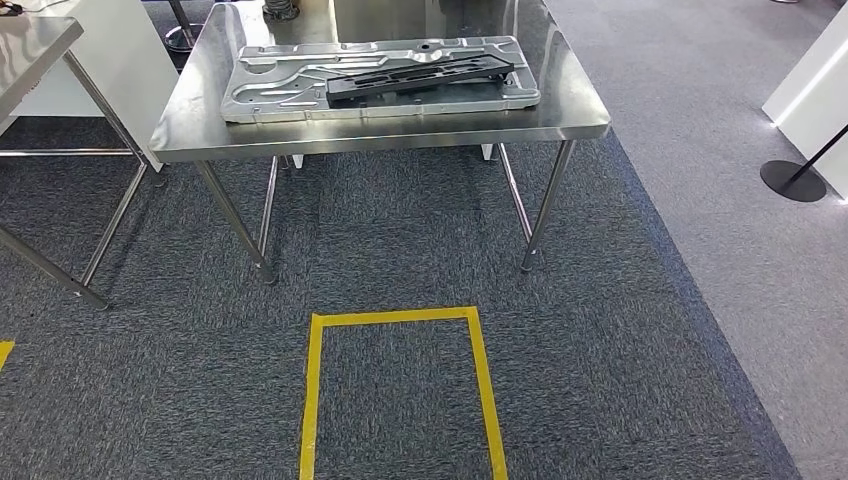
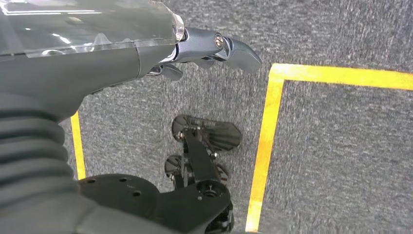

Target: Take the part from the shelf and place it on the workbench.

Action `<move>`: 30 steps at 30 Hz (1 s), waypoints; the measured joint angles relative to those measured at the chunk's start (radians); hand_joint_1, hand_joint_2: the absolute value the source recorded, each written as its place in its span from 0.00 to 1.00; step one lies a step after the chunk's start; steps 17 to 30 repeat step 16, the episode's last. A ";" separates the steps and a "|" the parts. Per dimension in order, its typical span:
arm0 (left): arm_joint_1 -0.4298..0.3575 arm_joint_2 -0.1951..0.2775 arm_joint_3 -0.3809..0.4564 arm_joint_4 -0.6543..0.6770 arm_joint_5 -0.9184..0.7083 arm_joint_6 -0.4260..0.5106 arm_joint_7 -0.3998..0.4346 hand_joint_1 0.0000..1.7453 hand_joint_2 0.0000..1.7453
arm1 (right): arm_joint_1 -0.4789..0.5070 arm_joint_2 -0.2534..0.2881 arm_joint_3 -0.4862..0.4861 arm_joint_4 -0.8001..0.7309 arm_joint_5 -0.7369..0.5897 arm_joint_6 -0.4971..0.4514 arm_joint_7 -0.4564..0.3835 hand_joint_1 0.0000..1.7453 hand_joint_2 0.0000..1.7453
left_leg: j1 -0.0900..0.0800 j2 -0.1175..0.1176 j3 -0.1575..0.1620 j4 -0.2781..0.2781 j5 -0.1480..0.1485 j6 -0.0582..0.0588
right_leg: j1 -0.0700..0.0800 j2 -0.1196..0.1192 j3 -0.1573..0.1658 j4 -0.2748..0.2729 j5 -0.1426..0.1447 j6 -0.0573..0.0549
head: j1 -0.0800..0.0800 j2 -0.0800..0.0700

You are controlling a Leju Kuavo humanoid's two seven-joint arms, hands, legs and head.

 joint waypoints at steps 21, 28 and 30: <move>0.056 0.010 -0.263 -0.016 0.238 0.032 0.069 0.00 0.00 | 0.044 -0.029 0.214 -0.033 -0.244 -0.002 0.012 0.00 0.00 | -0.001 0.000 -0.001 0.001 0.000 0.000 | -0.001 0.000 -0.001 0.000 0.001 0.001 | 0.000 0.000; 0.056 0.010 -0.263 -0.016 0.238 0.032 0.069 0.00 0.00 | 0.044 -0.029 0.214 -0.033 -0.244 -0.002 0.012 0.00 0.00 | -0.001 0.000 -0.001 0.001 0.000 0.000 | -0.001 0.000 -0.001 0.000 0.001 0.001 | 0.000 0.000; 0.056 0.010 -0.263 -0.016 0.238 0.032 0.069 0.00 0.00 | 0.044 -0.029 0.214 -0.033 -0.244 -0.002 0.012 0.00 0.00 | -0.001 0.000 -0.001 0.001 0.000 0.000 | -0.001 0.000 -0.001 0.000 0.001 0.001 | 0.000 0.000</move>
